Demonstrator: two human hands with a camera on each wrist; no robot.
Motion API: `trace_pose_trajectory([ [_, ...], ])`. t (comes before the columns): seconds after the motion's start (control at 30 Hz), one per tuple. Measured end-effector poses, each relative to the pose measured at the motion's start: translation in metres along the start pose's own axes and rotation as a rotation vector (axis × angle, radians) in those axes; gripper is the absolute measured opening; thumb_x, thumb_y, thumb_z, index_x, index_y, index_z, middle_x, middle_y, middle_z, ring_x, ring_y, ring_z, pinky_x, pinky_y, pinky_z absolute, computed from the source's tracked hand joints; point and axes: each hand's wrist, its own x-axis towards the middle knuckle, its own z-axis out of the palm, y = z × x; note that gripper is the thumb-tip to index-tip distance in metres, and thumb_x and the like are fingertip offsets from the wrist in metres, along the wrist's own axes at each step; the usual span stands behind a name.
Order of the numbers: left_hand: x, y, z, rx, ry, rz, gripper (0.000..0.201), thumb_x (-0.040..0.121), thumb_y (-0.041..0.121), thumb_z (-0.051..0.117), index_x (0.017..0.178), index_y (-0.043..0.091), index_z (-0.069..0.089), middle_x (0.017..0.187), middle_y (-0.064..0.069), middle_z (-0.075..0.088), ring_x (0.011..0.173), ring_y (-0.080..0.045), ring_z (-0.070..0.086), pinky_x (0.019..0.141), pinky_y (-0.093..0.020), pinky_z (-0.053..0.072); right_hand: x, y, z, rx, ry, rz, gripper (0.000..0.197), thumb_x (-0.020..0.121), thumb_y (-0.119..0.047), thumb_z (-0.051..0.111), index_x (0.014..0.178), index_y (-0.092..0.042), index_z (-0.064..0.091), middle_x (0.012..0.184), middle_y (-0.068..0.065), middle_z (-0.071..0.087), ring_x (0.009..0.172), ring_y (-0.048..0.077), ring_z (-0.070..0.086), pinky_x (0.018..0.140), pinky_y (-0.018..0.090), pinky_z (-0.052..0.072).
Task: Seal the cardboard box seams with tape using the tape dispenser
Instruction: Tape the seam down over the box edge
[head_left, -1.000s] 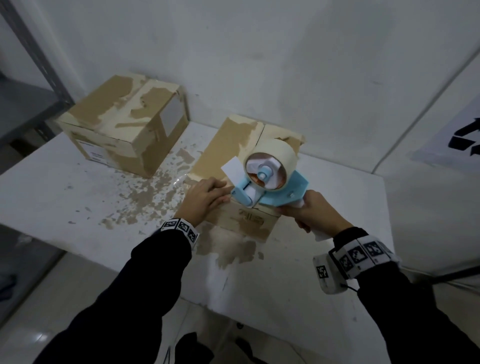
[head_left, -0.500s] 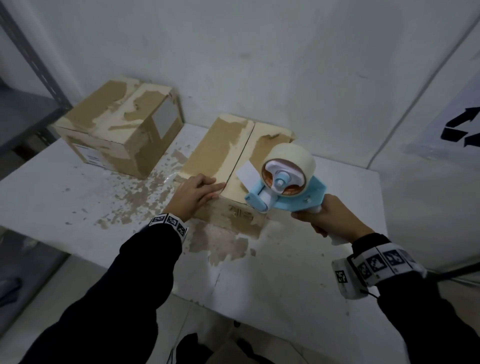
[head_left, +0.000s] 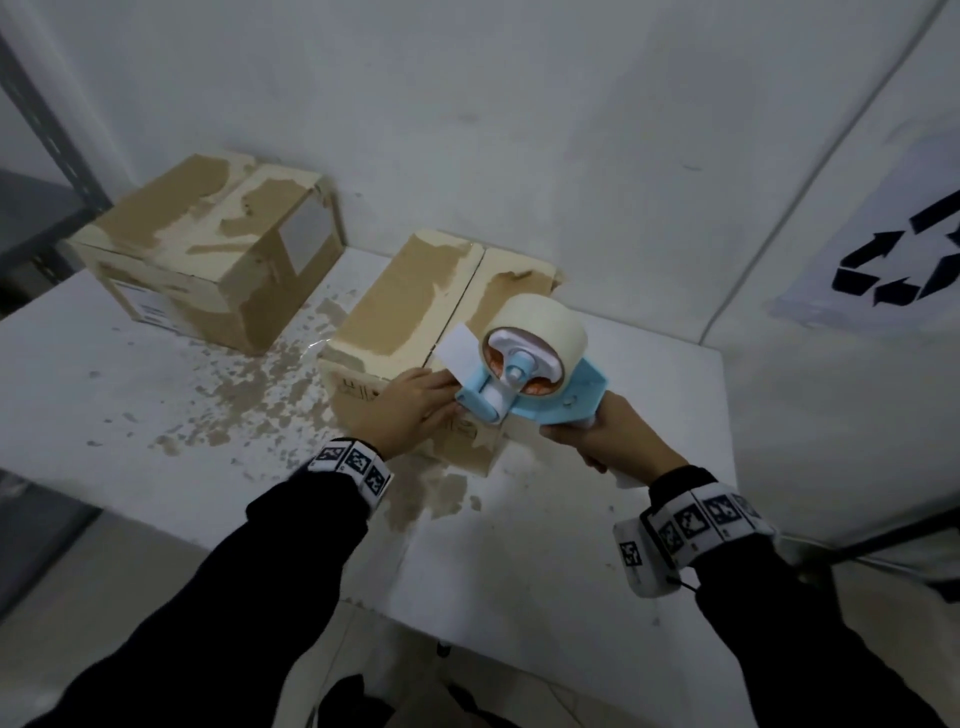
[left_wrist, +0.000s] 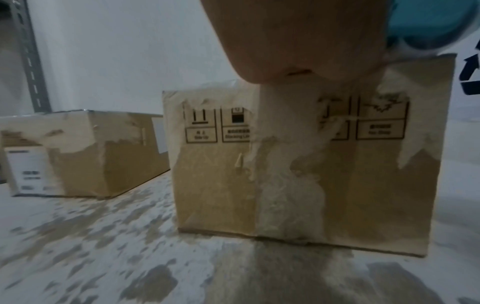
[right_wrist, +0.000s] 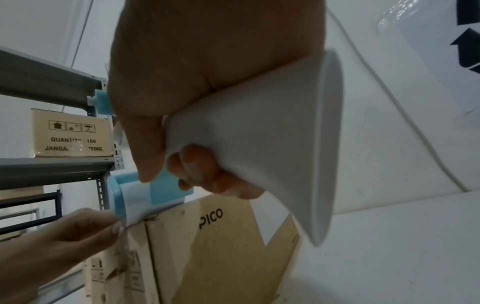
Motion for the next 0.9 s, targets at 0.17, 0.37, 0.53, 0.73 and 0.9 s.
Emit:
trace_pose_trajectory([
  [0.17,-0.004,-0.007,0.005,-0.006,0.045,-0.050,0.056,0.097,0.047,0.023,0.101,0.015,0.069,0.102,-0.002,0.070,0.083,-0.011,0.052,0.076,-0.023,0.031,-0.001,0.003,-0.002,-0.031,0.003,-0.009,0.017,0.083,-0.025,0.073,0.074,-0.019,0.059,0.037,-0.007,0.051,0.032,0.005,0.042,0.041,0.020,0.037],
  [0.37,-0.003,-0.009,0.007,-0.018,0.068,-0.056,0.057,0.095,0.049,0.024,0.108,0.017,0.069,0.115,0.001,0.068,0.097,-0.003,0.048,0.081,-0.019,0.028,-0.011,0.017,-0.012,-0.011,0.015,-0.027,0.022,0.081,-0.023,0.075,0.066,-0.019,0.059,0.042,0.000,0.051,0.036,0.014,0.043,0.045,0.026,0.036],
  [0.53,-0.002,-0.009,0.009,-0.040,0.062,-0.100,0.056,0.094,0.053,0.021,0.123,0.026,0.060,0.130,0.010,0.058,0.111,0.003,0.045,0.087,-0.012,0.022,-0.034,0.042,-0.036,0.032,0.056,0.015,0.032,0.083,-0.022,0.073,0.061,-0.009,0.055,0.037,0.002,0.048,0.034,0.016,0.040,0.047,0.027,0.034],
  [0.73,-0.003,-0.007,0.009,-0.044,0.086,-0.091,0.058,0.095,0.053,0.021,0.121,0.022,0.062,0.129,0.006,0.059,0.112,0.000,0.045,0.088,-0.017,0.025,-0.025,0.042,-0.031,-0.018,0.041,0.024,0.023,0.083,-0.017,0.073,0.067,-0.016,0.057,0.037,-0.007,0.050,0.034,0.007,0.040,0.043,0.024,0.034],
  [0.9,-0.003,-0.004,0.012,-0.061,0.097,-0.115,0.065,0.093,0.058,0.019,0.115,0.019,0.067,0.127,0.003,0.062,0.111,-0.001,0.045,0.087,-0.015,0.023,-0.017,0.040,-0.028,-0.194,0.024,-0.057,0.013,0.083,-0.017,0.072,0.079,-0.022,0.060,0.070,-0.004,0.064,0.056,-0.005,0.059,0.050,0.015,0.046],
])
